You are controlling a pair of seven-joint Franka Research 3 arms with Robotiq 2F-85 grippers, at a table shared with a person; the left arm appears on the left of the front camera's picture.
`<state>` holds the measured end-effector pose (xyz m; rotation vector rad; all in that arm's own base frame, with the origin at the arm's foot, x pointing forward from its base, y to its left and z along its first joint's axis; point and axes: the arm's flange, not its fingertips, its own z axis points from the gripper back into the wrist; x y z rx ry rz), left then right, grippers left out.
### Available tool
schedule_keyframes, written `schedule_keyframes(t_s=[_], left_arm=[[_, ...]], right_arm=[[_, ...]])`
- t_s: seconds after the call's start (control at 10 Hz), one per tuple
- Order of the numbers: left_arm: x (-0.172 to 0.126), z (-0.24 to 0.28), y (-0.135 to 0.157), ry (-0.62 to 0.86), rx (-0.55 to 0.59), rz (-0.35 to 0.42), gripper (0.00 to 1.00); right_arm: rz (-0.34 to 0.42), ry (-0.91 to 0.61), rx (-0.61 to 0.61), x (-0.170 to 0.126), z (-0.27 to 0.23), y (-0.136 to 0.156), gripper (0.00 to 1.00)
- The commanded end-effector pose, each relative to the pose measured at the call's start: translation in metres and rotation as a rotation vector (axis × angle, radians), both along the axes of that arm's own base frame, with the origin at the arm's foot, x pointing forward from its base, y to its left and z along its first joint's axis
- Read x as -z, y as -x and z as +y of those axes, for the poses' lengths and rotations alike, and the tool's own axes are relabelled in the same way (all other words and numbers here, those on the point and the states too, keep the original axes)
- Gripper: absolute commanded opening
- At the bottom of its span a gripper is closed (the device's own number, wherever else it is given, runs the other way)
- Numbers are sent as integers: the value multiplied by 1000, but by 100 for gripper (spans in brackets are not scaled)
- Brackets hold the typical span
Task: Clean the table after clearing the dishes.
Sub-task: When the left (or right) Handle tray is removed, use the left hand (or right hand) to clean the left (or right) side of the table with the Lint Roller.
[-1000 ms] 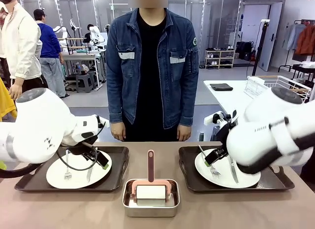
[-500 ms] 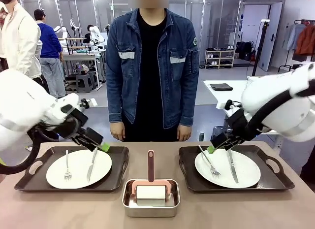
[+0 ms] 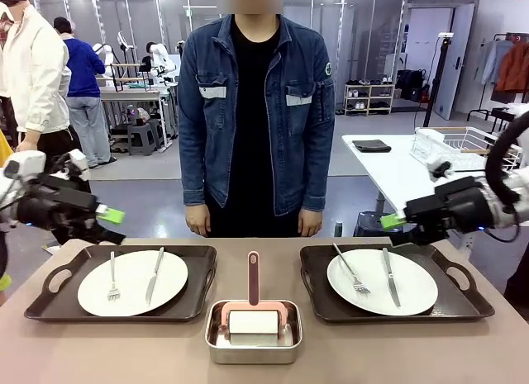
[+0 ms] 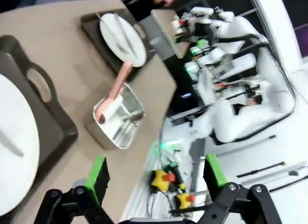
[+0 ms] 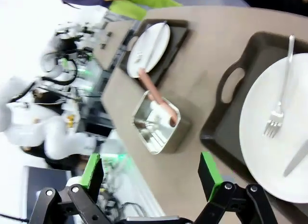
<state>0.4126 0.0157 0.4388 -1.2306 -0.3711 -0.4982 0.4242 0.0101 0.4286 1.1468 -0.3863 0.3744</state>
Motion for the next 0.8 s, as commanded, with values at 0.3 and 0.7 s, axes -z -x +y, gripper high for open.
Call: schedule_keyframes(t_s=[0.3, 0.7], left_arm=[[9, 133, 16, 77, -238, 22, 100], [-3, 222, 73, 19, -499, 74, 100]], right_arm=[[141, -182, 216, 24, -132, 9, 100], [162, -218, 486, 19, -217, 67, 100]])
